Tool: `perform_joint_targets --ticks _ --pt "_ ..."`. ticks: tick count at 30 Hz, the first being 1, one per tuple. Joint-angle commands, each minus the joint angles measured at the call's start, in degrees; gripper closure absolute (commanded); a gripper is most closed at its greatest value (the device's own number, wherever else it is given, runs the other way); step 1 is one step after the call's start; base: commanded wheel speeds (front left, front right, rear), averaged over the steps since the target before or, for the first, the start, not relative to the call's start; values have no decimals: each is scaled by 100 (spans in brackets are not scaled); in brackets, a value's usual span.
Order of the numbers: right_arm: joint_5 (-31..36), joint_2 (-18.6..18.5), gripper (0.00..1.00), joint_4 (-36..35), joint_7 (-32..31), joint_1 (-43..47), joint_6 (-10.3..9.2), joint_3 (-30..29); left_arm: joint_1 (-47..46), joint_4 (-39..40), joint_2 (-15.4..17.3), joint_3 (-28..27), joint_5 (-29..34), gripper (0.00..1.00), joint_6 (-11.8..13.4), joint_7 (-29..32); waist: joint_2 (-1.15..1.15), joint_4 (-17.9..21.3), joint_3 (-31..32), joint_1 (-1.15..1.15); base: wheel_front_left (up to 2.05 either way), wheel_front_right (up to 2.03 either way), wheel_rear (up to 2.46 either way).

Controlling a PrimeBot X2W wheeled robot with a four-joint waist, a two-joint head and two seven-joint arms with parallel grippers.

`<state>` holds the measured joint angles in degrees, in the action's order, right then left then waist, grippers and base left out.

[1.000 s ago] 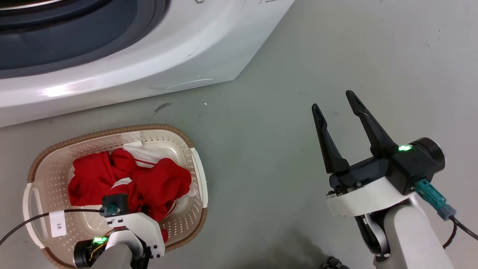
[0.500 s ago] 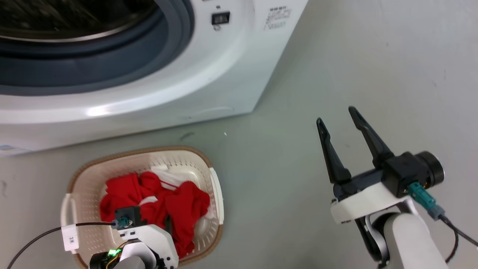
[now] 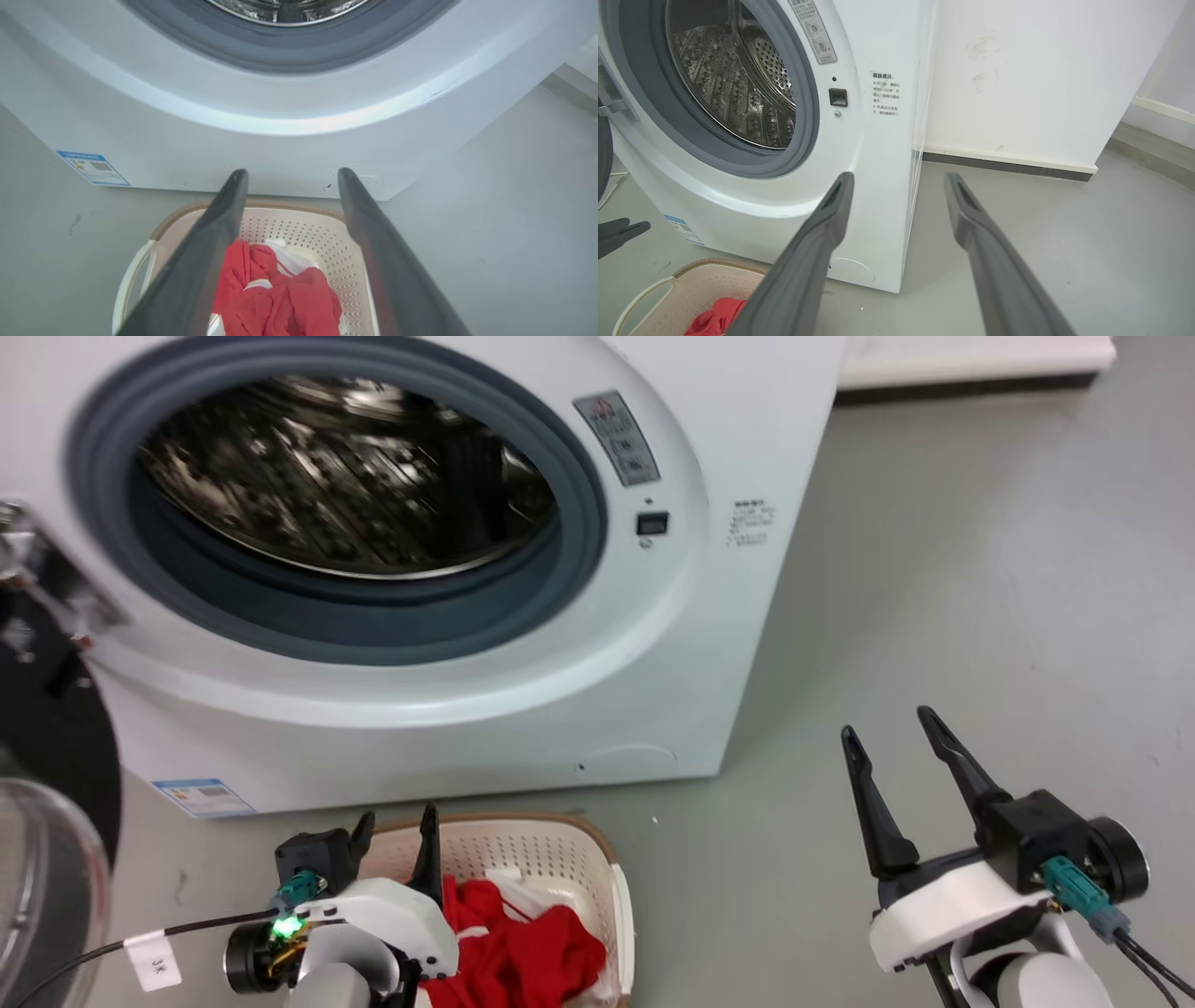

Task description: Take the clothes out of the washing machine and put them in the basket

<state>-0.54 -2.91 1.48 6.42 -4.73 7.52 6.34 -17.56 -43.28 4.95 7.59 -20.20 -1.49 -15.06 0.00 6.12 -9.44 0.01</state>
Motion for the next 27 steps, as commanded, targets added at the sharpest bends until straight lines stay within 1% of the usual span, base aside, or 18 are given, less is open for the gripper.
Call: perform_joint_targets --ticks 1,8,11,14,18,27 --pt "-23 6 0 -61 -31 115 -6 -37 147 258 -15 -62 121 0 16 -14 0 -272 375 -1 0 0 0" --pt "15 7 0 -225 -178 414 -6 -220 593 1925 -55 -342 745 0 -36 -14 0 -447 738 -1 0 0 0" --pt "33 6 0 -264 -216 548 -6 -300 736 2492 -75 -350 967 0 -20 -15 0 -510 869 -1 0 0 0" --pt "12 7 0 -301 -232 647 -6 -448 895 2880 -73 -355 1102 0 -34 -15 0 -546 972 -1 0 0 0" --pt "32 6 0 -314 -253 776 -6 -576 1149 3172 -16 -324 1229 0 -40 -15 0 -544 1094 -1 0 0 0" --pt "68 6 0 -240 -270 964 -6 -608 1657 3492 126 -330 1307 0 117 141 0 -505 1268 -1 0 0 0"
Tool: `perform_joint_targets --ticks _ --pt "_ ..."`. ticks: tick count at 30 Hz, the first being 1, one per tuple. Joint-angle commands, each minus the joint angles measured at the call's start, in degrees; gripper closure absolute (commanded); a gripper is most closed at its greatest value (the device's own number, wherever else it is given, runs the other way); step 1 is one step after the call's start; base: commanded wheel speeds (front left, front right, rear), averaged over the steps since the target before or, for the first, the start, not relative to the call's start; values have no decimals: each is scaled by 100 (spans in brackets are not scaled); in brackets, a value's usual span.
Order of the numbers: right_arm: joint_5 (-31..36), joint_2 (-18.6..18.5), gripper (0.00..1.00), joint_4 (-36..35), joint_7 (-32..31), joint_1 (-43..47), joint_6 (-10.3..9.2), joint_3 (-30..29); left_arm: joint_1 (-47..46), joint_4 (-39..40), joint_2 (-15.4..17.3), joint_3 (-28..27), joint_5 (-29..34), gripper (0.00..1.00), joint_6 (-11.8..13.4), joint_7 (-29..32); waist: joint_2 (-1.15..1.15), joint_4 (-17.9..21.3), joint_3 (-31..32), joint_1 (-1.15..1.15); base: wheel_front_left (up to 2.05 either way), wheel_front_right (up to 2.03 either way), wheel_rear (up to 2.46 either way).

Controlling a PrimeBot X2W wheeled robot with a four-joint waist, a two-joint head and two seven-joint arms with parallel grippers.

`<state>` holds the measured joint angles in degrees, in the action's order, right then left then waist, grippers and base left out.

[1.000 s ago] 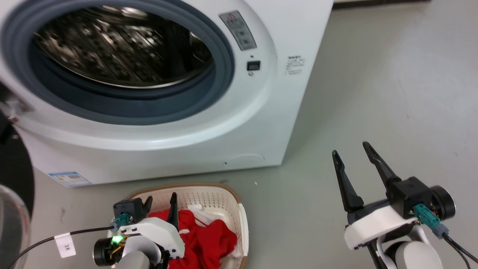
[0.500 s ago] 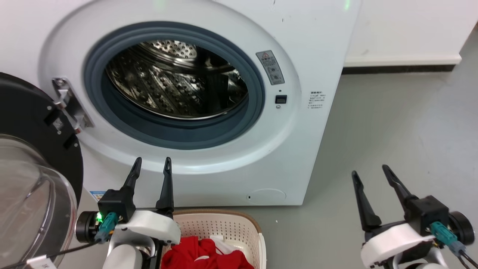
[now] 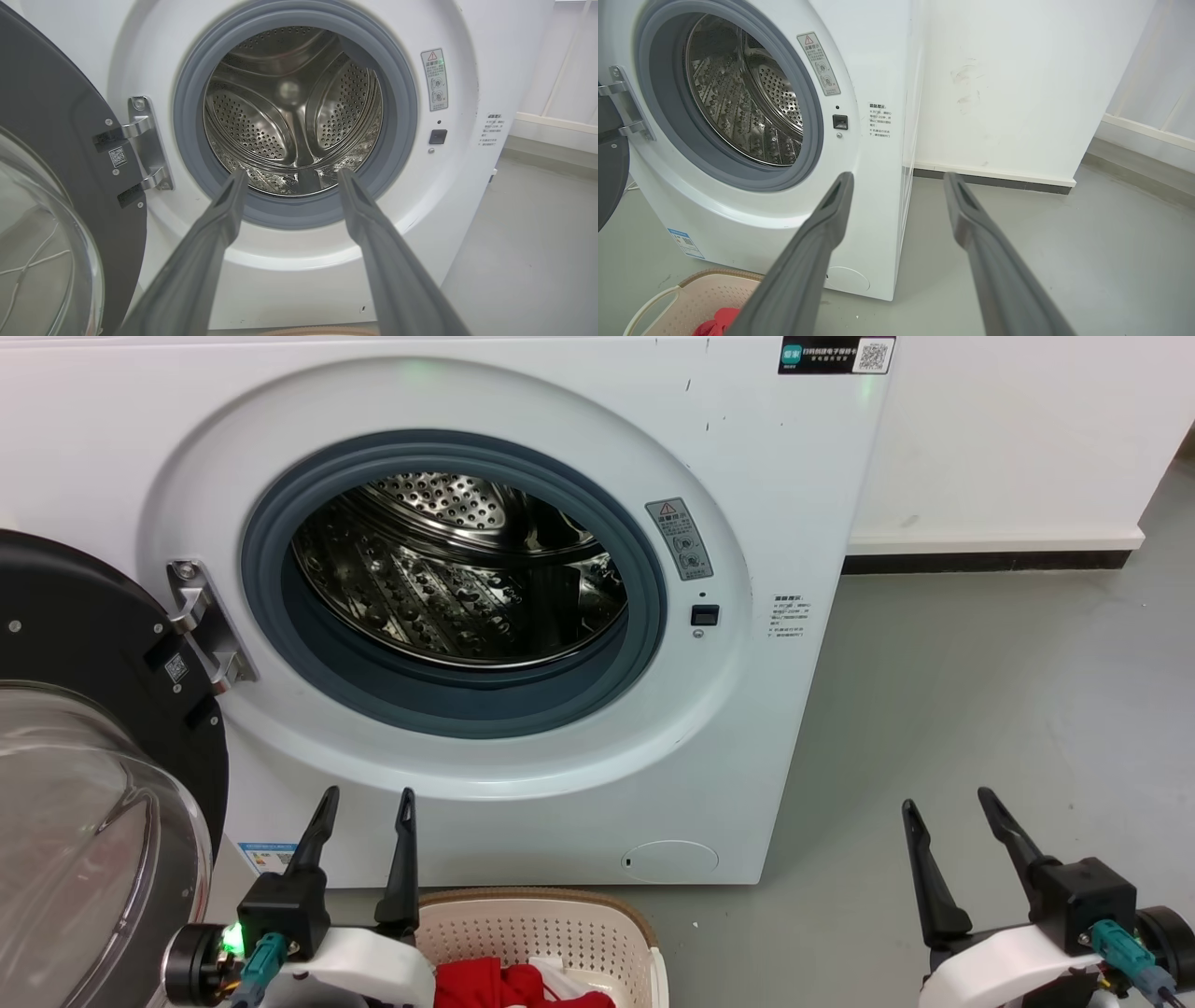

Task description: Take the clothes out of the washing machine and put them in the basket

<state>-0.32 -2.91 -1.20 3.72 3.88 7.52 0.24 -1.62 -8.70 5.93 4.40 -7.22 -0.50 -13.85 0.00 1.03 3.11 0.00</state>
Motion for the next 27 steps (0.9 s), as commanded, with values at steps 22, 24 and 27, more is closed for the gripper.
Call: perform_joint_targets --ticks 22,24,27 --pt "-36 6 0 43 16 140 -6 31 270 487 159 76 -102 0 87 337 0 1 24 0 0 0 0" --pt "-39 6 0 66 24 111 -6 51 263 490 161 90 -148 0 100 346 0 -11 2 0 0 0 0" --pt "-58 6 0 74 38 90 -6 74 259 500 161 99 -168 0 114 347 0 -27 -16 0 0 0 0"
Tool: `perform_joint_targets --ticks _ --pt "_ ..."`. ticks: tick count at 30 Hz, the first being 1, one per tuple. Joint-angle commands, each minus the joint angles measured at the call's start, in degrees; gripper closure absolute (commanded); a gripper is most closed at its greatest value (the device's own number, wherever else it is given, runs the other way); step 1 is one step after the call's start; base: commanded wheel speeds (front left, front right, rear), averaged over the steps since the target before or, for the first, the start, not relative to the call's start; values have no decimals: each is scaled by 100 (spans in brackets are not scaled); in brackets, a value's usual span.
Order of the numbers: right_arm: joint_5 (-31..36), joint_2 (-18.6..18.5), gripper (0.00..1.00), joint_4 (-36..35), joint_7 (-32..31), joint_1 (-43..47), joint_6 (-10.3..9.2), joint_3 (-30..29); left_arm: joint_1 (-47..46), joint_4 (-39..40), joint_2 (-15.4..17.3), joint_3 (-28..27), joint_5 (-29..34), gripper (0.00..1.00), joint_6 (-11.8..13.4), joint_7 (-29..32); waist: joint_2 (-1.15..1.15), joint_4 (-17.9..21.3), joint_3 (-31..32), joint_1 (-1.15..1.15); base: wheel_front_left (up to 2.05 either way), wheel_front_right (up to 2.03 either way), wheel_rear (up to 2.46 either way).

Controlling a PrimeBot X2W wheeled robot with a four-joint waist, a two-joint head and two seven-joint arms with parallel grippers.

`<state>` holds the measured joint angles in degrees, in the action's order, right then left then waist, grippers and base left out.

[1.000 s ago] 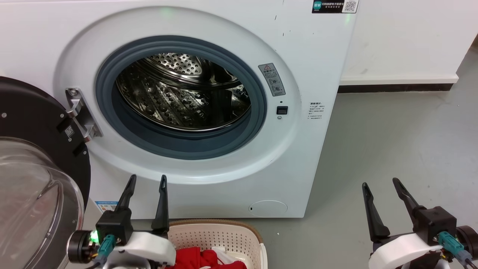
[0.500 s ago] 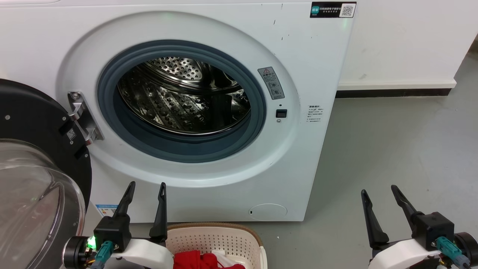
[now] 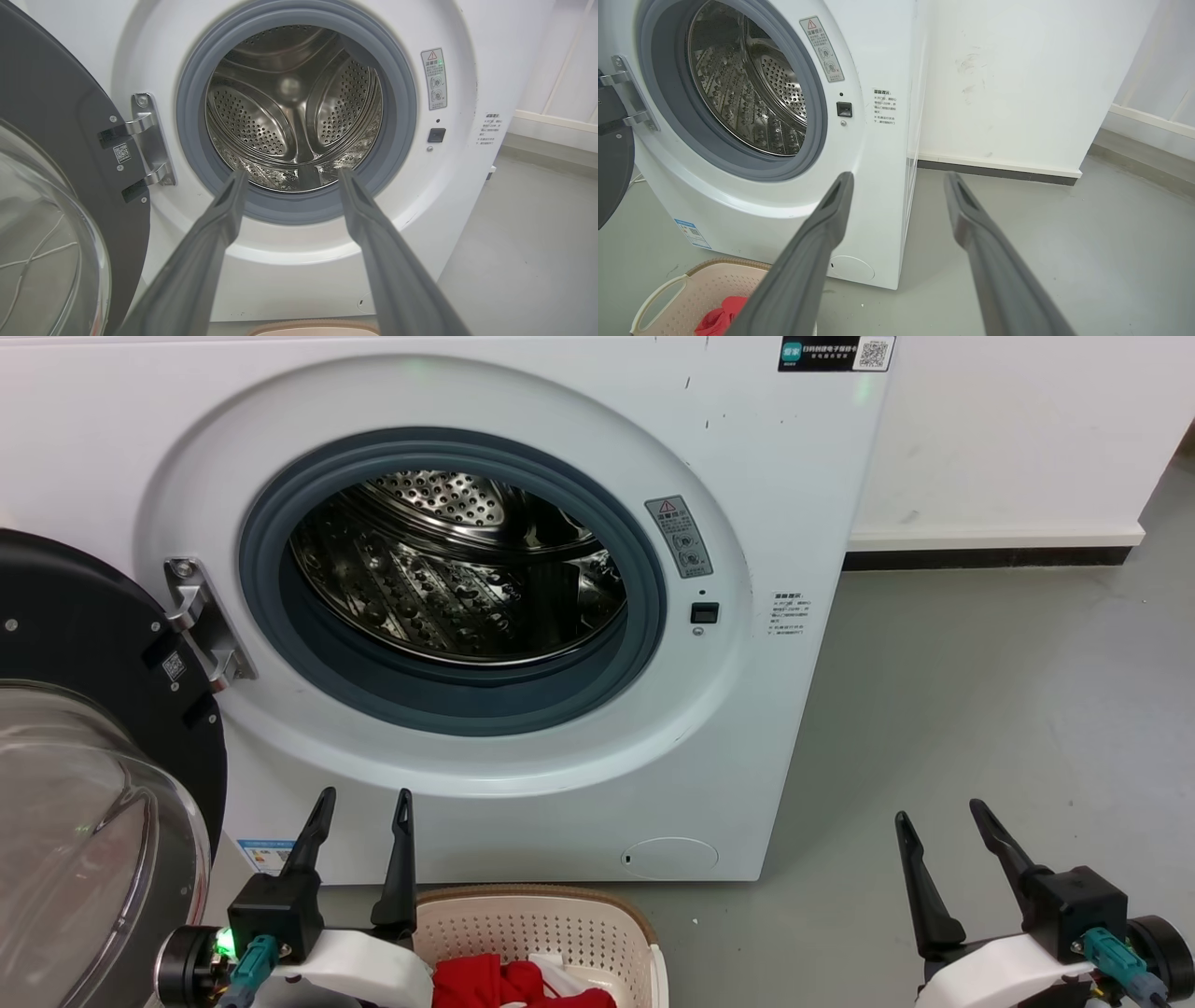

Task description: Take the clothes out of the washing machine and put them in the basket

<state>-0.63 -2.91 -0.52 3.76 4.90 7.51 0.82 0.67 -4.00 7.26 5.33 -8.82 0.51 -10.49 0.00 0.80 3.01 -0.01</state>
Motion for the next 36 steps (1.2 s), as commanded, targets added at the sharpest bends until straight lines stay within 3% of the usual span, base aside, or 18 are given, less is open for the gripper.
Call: perform_joint_targets --ticks 1,13,14,17,18,26,27,36 --pt "-25 6 0 8 31 -18 -4 23 29 36 27 9 -21 0 17 7 0 -9 -10 1 0 0 0" --pt "-18 6 0 12 35 -46 -4 46 17 60 52 69 -42 0 60 -35 0 -48 -37 1 0 0 0" --pt "-18 0 100 20 8 -10 1 40 1 20 26 64 -46 100 25 -10 0 -48 -38 0 0 0 0" --pt "-98 0 100 134 5 36 1 60 32 -126 -12 35 -130 100 11 26 0 -49 -40 0 0 0 0" --pt "-520 -12 100 154 -10 10 1 54 -24 -189 -29 -39 -481 100 -23 121 0 -50 -47 0 0 0 0" --pt "-1564 -79 100 321 -80 -147 1 28 -94 -262 -75 -159 -1362 100 -110 289 0 -52 -64 0 0 0 0" --pt "-1921 -95 100 373 -103 -195 0 21 -118 -287 -91 -199 -1671 100 -142 346 0 -53 -71 0 0 0 0" --pt "-2914 -135 100 511 -167 -322 0 -10 -196 -370 -135 -324 -2535 100 -227 516 0 -55 -91 0 0 0 0"
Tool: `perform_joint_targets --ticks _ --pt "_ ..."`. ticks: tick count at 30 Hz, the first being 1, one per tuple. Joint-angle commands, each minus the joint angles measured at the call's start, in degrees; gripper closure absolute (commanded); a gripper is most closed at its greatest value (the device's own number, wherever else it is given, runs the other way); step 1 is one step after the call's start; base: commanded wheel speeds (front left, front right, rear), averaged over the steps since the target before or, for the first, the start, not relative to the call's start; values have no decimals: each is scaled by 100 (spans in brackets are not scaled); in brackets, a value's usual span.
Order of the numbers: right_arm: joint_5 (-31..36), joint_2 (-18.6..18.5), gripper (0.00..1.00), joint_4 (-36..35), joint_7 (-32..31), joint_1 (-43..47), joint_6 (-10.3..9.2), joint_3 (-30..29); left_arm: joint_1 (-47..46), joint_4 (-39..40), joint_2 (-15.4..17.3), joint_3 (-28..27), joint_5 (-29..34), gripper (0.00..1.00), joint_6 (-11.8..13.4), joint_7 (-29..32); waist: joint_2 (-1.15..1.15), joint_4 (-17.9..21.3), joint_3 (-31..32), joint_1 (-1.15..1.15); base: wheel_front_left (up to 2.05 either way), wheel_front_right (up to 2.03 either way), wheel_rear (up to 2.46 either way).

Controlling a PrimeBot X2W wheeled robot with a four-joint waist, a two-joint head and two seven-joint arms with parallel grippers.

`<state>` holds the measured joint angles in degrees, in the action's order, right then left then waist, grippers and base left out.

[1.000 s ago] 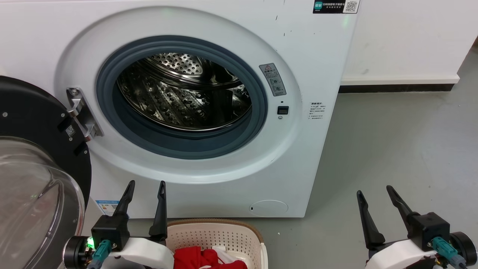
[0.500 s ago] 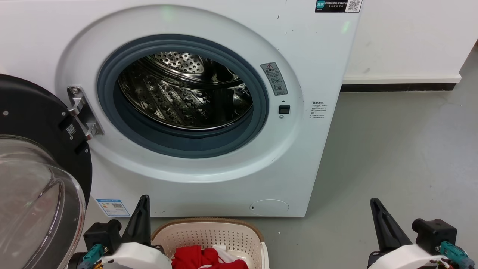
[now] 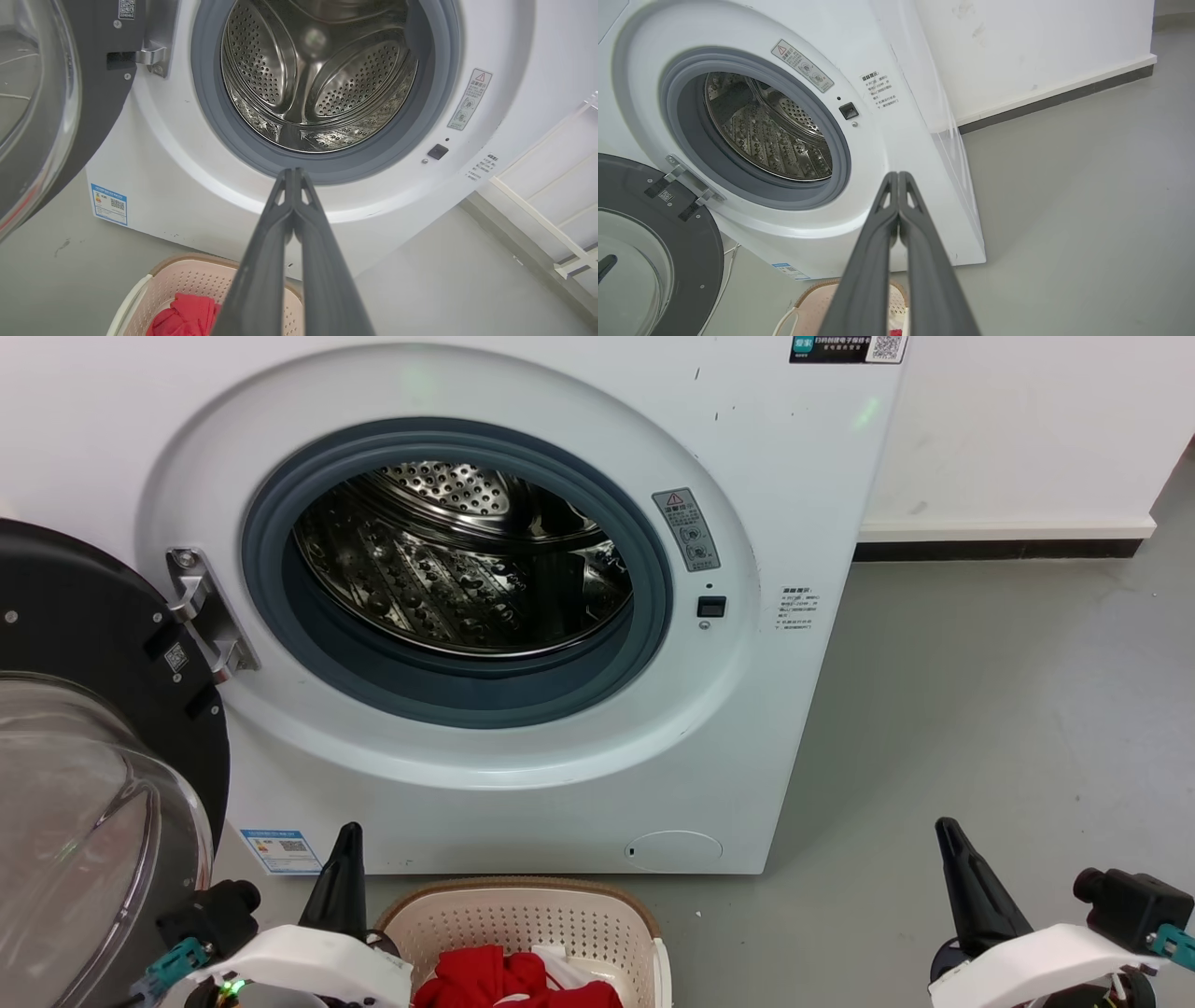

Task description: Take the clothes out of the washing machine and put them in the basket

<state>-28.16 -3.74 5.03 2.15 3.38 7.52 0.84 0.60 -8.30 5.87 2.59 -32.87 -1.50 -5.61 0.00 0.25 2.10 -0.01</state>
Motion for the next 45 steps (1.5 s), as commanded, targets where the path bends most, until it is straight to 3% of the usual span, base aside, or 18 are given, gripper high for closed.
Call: perform_joint_targets --ticks 1,23,45 --pt "-262 -55 100 -31 -13 -184 -1 -16 -197 50 -1 -61 -219 100 -36 46 0 0 -3 0 0 0 0" --pt "-2248 -102 100 243 -181 -438 -2 -123 -361 -137 -91 -324 -1974 100 -212 403 0 -6 -52 0 0 0 0" --pt "-3805 -110 100 471 -349 -635 -2 -247 -499 -292 -171 -542 -3380 100 -363 693 0 -11 -102 0 0 0 0"
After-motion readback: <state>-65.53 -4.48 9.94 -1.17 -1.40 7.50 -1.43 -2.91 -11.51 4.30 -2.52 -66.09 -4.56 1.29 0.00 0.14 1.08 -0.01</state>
